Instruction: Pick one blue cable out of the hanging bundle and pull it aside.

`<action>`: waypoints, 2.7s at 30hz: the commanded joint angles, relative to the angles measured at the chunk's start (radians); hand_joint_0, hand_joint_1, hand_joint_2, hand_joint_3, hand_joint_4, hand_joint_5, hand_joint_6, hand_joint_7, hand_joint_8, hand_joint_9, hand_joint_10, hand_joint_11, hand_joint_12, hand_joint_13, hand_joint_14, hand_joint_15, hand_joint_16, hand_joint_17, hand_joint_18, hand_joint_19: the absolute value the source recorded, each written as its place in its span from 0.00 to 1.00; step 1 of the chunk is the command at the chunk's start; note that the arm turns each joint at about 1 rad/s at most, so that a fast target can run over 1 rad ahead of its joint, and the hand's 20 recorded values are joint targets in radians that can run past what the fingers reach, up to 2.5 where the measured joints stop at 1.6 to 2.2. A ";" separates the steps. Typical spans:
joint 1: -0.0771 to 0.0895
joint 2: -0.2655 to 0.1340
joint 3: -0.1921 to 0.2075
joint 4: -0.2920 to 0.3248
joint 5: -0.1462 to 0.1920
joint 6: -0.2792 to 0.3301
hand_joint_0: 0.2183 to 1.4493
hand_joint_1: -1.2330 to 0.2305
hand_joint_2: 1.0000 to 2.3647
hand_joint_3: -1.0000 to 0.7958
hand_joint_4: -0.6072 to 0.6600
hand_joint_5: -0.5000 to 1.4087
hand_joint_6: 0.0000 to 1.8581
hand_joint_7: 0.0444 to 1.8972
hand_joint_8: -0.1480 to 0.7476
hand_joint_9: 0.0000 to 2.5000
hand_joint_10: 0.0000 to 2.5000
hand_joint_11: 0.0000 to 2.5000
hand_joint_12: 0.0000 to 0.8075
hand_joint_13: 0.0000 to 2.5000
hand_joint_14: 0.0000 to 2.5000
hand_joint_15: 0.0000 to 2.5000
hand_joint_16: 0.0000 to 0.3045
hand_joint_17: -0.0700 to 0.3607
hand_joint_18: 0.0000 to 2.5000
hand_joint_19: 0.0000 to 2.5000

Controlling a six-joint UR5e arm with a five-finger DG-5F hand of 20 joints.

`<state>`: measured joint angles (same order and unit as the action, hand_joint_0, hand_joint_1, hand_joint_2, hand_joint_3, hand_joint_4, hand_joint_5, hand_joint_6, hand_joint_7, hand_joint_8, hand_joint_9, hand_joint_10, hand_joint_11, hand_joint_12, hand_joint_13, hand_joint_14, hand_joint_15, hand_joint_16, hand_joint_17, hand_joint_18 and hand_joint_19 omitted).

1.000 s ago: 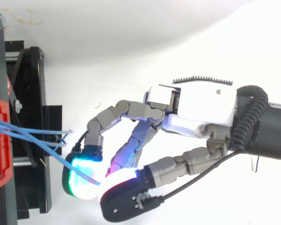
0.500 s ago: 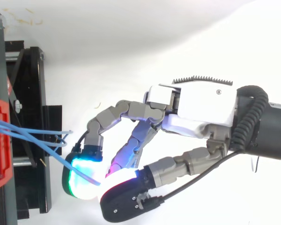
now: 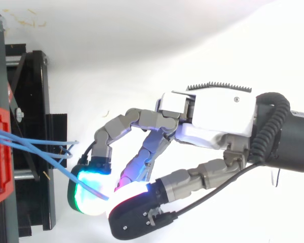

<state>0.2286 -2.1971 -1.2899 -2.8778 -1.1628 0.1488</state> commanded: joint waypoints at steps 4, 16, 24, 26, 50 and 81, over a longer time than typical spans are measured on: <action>0.000 -0.001 0.000 0.000 0.000 0.000 0.29 0.28 0.01 0.53 0.42 0.26 0.45 0.44 0.48 0.48 0.00 0.12 0.49 0.41 0.01 0.24 0.17 0.44 0.38 0.26; 0.000 0.000 0.001 0.000 0.000 0.000 0.29 0.28 0.01 0.53 0.42 0.26 0.45 0.44 0.48 0.47 0.00 0.12 0.50 0.41 0.01 0.24 0.17 0.44 0.38 0.26; 0.000 0.000 0.001 0.000 0.000 0.000 0.29 0.28 0.01 0.53 0.42 0.26 0.45 0.44 0.48 0.48 0.00 0.12 0.49 0.41 0.01 0.24 0.17 0.44 0.38 0.26; 0.000 0.000 0.001 0.000 0.000 0.000 0.29 0.28 0.01 0.53 0.42 0.26 0.45 0.44 0.49 0.48 0.00 0.12 0.50 0.40 0.01 0.24 0.17 0.44 0.38 0.26; 0.000 0.000 0.001 0.000 0.000 0.000 0.29 0.28 0.01 0.53 0.42 0.26 0.45 0.44 0.48 0.48 0.00 0.12 0.49 0.40 0.01 0.24 0.17 0.44 0.38 0.26; 0.000 0.000 0.001 0.000 0.000 0.000 0.29 0.28 0.01 0.53 0.42 0.26 0.45 0.44 0.49 0.48 0.00 0.12 0.49 0.40 0.01 0.24 0.17 0.43 0.38 0.26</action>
<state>0.2287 -2.1969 -1.2890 -2.8778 -1.1627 0.1488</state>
